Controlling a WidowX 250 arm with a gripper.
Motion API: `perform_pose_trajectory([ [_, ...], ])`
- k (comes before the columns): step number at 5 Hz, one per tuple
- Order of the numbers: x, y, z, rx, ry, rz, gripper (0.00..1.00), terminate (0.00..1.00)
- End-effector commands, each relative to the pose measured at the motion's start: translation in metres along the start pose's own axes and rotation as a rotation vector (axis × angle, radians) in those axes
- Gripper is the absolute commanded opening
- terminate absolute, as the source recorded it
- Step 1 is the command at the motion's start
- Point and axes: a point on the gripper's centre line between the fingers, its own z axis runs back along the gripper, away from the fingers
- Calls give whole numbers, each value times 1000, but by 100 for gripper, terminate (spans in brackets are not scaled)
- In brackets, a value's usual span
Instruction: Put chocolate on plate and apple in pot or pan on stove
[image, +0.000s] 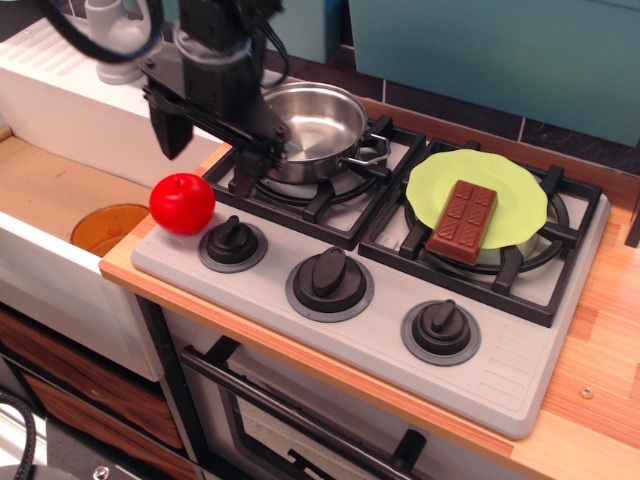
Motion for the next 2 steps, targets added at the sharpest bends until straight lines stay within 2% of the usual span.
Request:
perform_pose_trajectory([
  [1, 6, 8, -2, 8, -91, 22, 100, 0],
  [2, 6, 13, -1, 14, -96, 21, 100, 0],
])
